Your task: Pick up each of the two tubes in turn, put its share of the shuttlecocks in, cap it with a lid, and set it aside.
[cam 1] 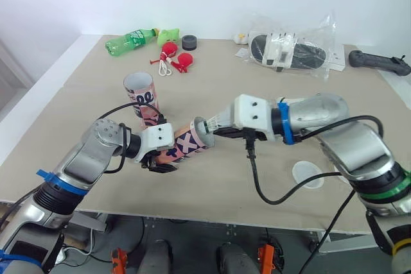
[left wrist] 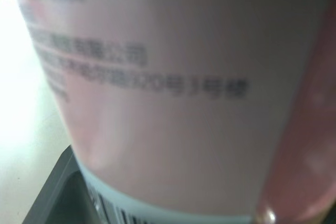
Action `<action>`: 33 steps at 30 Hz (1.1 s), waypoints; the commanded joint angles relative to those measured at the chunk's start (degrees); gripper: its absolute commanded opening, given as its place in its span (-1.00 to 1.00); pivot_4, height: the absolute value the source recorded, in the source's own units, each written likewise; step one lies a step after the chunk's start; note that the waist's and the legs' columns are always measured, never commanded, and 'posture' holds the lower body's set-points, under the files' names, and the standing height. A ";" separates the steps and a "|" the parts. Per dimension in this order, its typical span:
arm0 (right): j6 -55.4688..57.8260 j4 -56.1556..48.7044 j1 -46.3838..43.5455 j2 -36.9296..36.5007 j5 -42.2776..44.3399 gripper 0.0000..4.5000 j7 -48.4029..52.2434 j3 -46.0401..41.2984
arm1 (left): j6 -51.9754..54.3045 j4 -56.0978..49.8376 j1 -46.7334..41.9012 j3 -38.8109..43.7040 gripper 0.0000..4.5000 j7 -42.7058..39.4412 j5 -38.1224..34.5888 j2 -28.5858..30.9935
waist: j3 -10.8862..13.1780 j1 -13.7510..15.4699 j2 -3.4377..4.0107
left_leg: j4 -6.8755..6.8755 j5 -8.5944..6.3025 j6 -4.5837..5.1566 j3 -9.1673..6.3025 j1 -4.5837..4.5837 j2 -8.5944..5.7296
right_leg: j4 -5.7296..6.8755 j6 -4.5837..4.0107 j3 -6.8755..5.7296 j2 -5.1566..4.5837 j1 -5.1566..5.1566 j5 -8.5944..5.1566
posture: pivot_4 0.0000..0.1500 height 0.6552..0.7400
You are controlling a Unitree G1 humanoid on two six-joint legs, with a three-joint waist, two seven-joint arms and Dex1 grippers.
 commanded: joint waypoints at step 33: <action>-9.11 16.21 -12.12 10.44 -5.90 -0.97 14.48 5.84 | 0.93 -0.41 2.10 -2.27 0.38 1.44 0.17 -1.57 | 0.00 -0.03 0.02 | 0.05 0.01 0.01 0.00 0.04 0.00 | 0.01 -0.05 -0.01 0.00 0.06 0.12 | 1.00 1.00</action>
